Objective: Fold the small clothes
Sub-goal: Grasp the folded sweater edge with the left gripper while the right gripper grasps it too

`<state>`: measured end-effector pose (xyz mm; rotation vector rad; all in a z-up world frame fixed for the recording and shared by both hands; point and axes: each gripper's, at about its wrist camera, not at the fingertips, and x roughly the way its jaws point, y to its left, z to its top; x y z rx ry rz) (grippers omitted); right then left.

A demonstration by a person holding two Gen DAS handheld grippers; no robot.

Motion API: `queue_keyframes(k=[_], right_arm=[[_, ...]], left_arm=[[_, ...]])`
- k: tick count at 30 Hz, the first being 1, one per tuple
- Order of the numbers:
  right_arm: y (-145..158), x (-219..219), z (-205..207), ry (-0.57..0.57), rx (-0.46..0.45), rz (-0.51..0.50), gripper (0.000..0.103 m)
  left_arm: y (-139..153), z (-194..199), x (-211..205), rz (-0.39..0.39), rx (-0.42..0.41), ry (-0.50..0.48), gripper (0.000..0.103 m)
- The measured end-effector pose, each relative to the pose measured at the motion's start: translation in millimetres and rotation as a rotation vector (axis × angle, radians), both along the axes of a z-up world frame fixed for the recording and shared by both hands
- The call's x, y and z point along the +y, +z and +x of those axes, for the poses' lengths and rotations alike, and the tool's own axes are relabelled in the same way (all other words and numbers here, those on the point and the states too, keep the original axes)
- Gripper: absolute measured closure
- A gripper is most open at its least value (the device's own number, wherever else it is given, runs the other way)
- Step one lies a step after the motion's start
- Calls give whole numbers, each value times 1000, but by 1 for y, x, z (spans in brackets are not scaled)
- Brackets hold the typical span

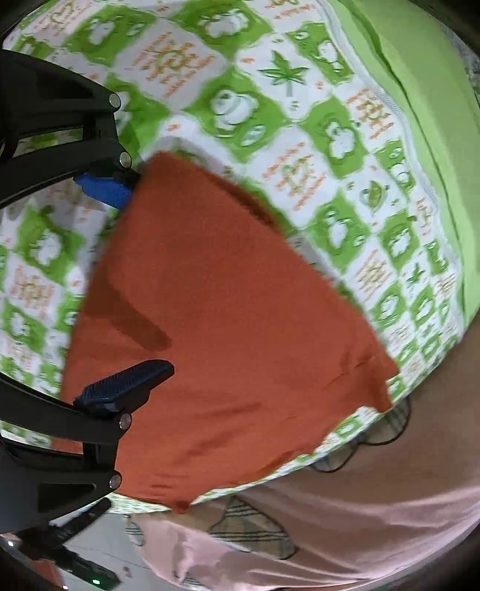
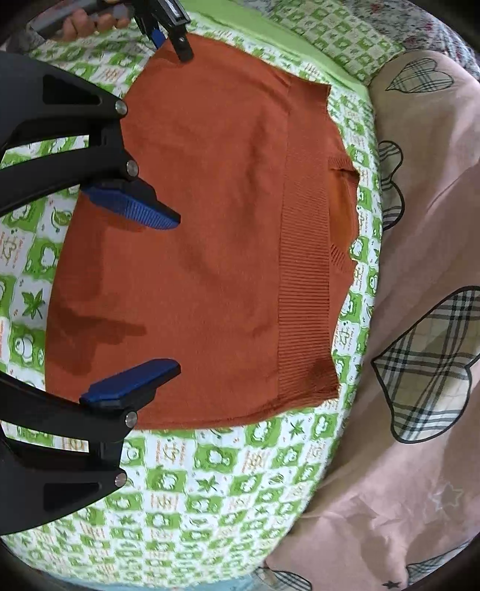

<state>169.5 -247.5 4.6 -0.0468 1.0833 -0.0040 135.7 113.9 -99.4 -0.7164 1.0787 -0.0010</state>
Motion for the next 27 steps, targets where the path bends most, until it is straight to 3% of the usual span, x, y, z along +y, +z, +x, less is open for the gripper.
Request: queue_keyframes(k=[4, 6, 8, 11, 14, 19, 23, 27], right_arm=[[-3, -3, 1, -12, 13, 22, 30], [-4, -6, 1, -21, 11, 43, 30], [-6, -11, 2, -33, 14, 78, 30], [-9, -17, 4, -56, 21, 133, 30], [-14, -27, 6, -81, 39, 226, 30], [-21, -41, 12, -119, 80, 375, 30], [-21, -43, 23, -114, 106, 493, 30], [-23, -34, 44, -93, 150, 575, 30]], left_arm=[[0, 10, 10, -4, -20, 50, 32], [2, 14, 13, 29, -29, 43, 46], [8, 18, 11, 63, -50, 2, 71], [25, 23, -3, 140, -89, -55, 87], [51, 27, -31, 226, -154, -145, 91], [78, 27, -94, 259, -251, -312, 92], [74, 25, -153, 321, -273, -475, 92], [58, 23, -178, 361, -258, -542, 92]])
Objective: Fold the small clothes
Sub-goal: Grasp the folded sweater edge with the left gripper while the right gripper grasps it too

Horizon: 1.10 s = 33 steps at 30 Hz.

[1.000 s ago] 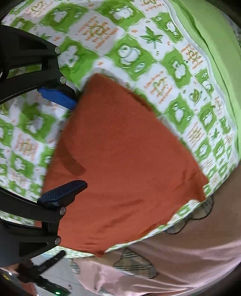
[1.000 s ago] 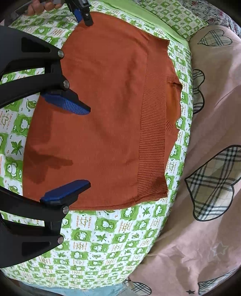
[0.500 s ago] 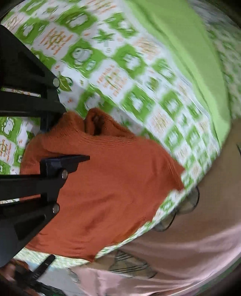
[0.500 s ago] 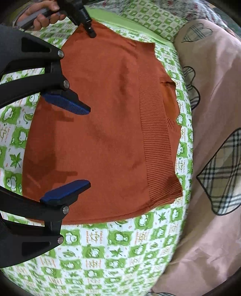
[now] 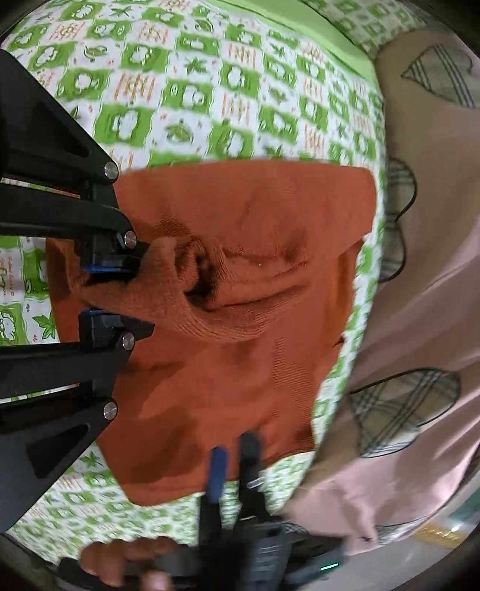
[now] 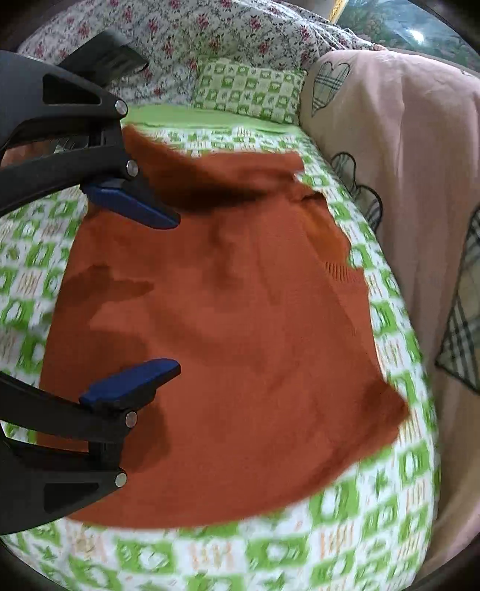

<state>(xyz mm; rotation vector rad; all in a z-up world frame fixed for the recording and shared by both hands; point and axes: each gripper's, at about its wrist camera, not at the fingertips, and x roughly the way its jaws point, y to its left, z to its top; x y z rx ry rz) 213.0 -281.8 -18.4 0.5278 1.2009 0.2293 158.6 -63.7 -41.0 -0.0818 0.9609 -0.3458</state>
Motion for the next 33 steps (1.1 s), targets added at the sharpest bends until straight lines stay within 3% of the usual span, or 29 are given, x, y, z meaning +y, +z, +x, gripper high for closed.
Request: queue_keyframes(k=[10, 12, 13, 14, 19, 25, 33], right_arm=[[-31, 106, 90, 222, 32, 87, 30], [-34, 124, 104, 241, 6, 76, 47], [-33, 126, 106, 246, -5, 73, 71], [-30, 128, 109, 253, -18, 79, 87], [9, 111, 94, 277, -147, 78, 88], [52, 38, 67, 212, -253, 46, 89], [32, -66, 44, 54, -205, -32, 89]], left_arm=[[-3, -6, 8, -2, -6, -34, 92], [-2, -6, 9, -3, -6, -36, 92], [-1, -6, 8, -3, -6, -38, 92], [2, -7, 9, -8, -9, -44, 92], [27, -15, 0, -58, -45, -102, 92], [51, -25, -54, -129, -82, -253, 92], [31, -23, -128, -176, -22, -405, 92]])
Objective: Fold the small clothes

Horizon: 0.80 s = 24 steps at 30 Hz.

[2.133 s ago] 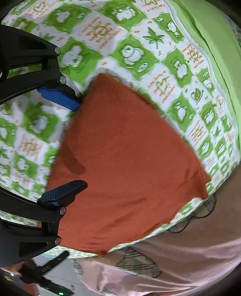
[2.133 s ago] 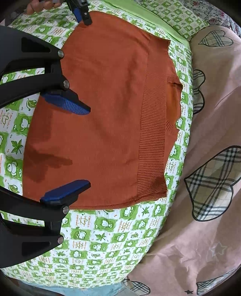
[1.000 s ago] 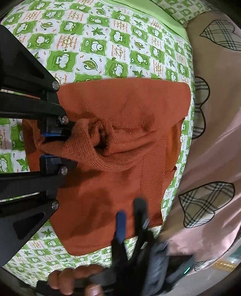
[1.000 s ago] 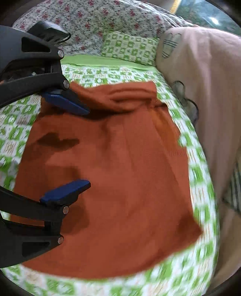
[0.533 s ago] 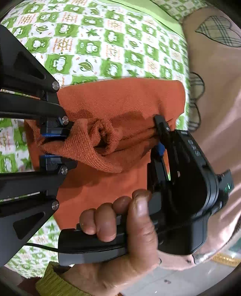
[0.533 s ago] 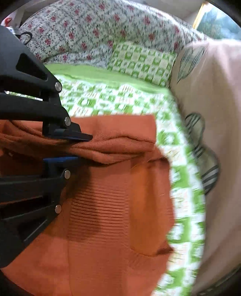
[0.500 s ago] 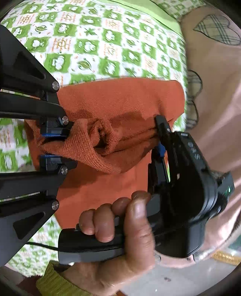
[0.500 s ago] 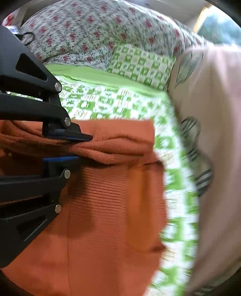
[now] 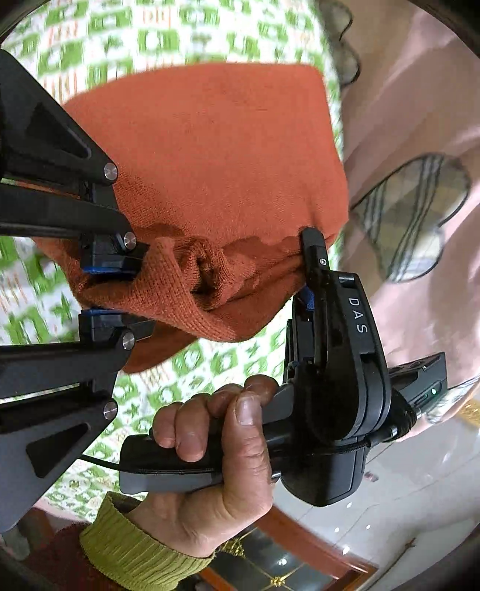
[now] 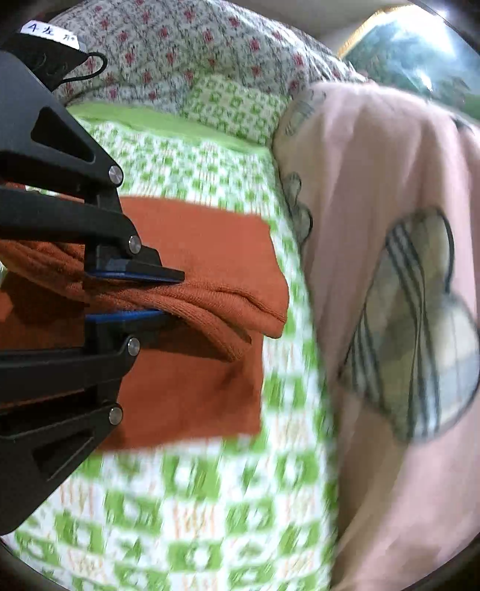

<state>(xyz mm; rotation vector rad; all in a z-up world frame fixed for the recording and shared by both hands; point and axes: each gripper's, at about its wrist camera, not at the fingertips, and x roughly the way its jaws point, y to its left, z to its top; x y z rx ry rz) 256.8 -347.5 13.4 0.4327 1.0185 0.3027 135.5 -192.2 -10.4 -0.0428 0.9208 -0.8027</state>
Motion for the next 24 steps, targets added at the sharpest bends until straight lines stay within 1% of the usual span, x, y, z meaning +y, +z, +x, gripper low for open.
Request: queue_keyframes(k=[4, 7, 9, 10, 13, 16, 21, 24], right_arm=[[-12, -20, -6, -18, 13, -5, 89], [-22, -26, -6, -11, 23, -21, 89], [-25, -28, -7, -5, 24, -29, 89], [-26, -28, -7, -5, 24, -28, 89], [-26, -33, -10, -14, 16, -6, 89], [-28, -35, -13, -10, 14, -28, 89], [-42, -40, -11, -13, 44, -67, 89], [-48, -43, -12, -21, 51, -67, 89]], left_arm=[[-14, 3, -16, 25, 18, -30, 92], [-26, 11, -19, 43, 41, -34, 92], [-28, 14, -20, 44, 48, -35, 92], [-29, 14, -27, 45, 50, -37, 92], [-27, 17, -32, 41, 45, -41, 92], [-35, 18, -40, 48, 51, -49, 92], [-51, 23, -48, 76, 69, -60, 92], [-54, 24, -53, 82, 73, -57, 90]])
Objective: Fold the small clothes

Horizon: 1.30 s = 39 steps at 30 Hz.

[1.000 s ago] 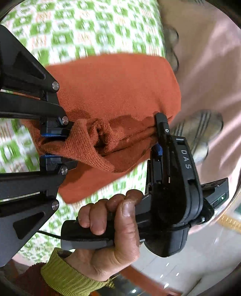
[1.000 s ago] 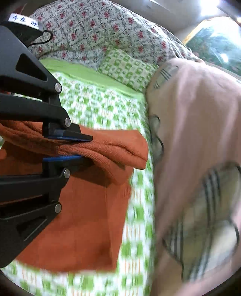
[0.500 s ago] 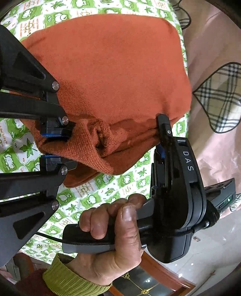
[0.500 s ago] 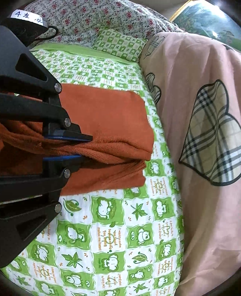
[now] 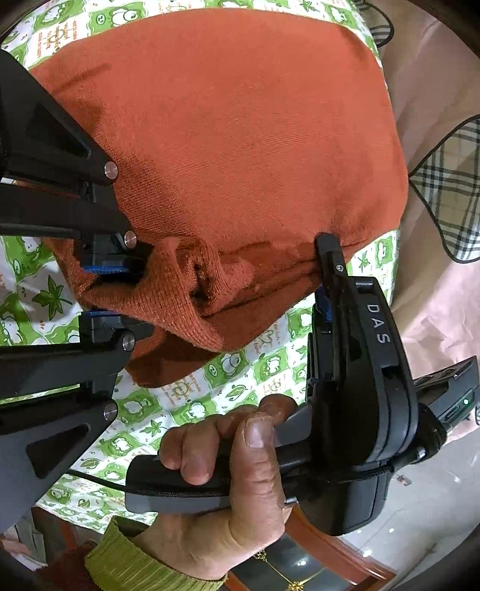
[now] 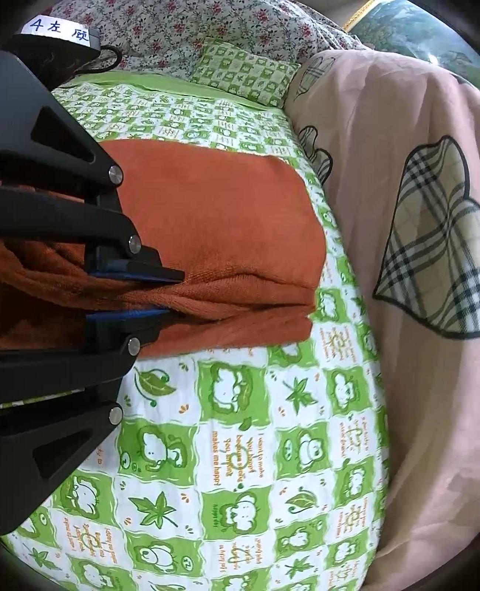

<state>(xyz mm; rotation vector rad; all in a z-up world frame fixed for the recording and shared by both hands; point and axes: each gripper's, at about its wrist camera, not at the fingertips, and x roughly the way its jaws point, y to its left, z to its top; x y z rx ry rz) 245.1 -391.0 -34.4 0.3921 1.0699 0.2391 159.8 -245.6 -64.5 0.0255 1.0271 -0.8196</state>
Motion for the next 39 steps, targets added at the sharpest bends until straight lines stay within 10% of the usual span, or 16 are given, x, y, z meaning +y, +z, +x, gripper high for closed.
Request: queue_keyframes(k=[10, 16, 20, 34, 39], right_arm=[[-5, -11, -6, -50, 7, 6, 87], [19, -20, -32, -148, -17, -165, 80], [26, -25, -50, -154, -29, -85, 25], [-22, -6, -35, -89, 112, 18, 25], [-30, 4, -35, -71, 133, 72, 72]], left_arm=[[13, -11, 36, -50, 67, -6, 62], [21, -4, 103, -19, 54, 135, 41], [6, 27, 145, -23, 114, 266, 32], [-48, 117, 121, -91, 287, 312, 28], [-45, 120, 111, -90, 239, 291, 67]])
